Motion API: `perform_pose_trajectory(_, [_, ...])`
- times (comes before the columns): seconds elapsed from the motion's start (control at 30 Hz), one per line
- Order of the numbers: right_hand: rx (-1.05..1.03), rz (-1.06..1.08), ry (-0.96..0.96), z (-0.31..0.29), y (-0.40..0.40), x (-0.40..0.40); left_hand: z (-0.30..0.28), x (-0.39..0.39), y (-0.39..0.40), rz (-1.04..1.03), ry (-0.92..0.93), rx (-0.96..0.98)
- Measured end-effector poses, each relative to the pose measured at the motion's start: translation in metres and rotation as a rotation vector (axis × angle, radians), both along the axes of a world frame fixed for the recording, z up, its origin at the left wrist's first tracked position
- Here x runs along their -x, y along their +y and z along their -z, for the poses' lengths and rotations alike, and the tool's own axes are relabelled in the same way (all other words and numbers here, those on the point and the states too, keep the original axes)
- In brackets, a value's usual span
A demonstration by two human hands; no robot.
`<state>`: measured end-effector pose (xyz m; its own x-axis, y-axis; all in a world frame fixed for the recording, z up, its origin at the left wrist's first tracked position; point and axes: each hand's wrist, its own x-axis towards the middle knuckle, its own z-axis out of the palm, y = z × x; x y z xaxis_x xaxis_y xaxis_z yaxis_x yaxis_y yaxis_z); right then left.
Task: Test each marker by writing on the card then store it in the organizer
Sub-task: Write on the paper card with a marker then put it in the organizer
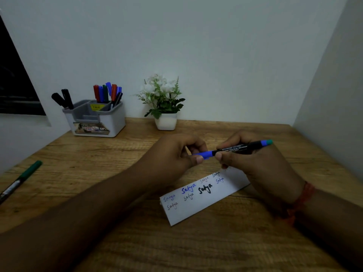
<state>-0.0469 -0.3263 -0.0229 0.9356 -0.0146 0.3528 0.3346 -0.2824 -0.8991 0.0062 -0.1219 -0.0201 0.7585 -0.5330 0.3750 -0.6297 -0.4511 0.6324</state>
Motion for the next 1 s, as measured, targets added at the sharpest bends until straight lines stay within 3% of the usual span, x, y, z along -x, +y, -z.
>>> perform_pose_trajectory(0.17, [-0.063,0.001,0.021,0.0,0.004,-0.011,-0.003,-0.007,0.0,-0.037,-0.085,-0.126])
perform_pose_trajectory(0.27, [-0.147,-0.011,0.102,-0.001,0.011,-0.017,-0.007,-0.011,0.015,-0.086,-0.179,-0.418])
perform_pose_trajectory(0.4, [-0.062,-0.007,0.196,-0.01,0.024,-0.02,-0.014,-0.019,0.039,-0.171,-0.224,-0.787])
perform_pose_trajectory(0.63, [0.219,-0.142,0.289,-0.027,0.073,-0.046,-0.017,-0.017,0.113,-0.314,-0.18,-0.842])
perform_pose_trajectory(0.77, [0.398,-0.073,0.124,-0.033,0.116,-0.069,-0.017,-0.017,0.176,-0.458,-0.109,-0.864])
perform_pose_trajectory(1.0, [0.459,0.061,-0.144,-0.064,0.209,-0.118,0.001,-0.029,0.26,-0.654,-0.095,-0.866])
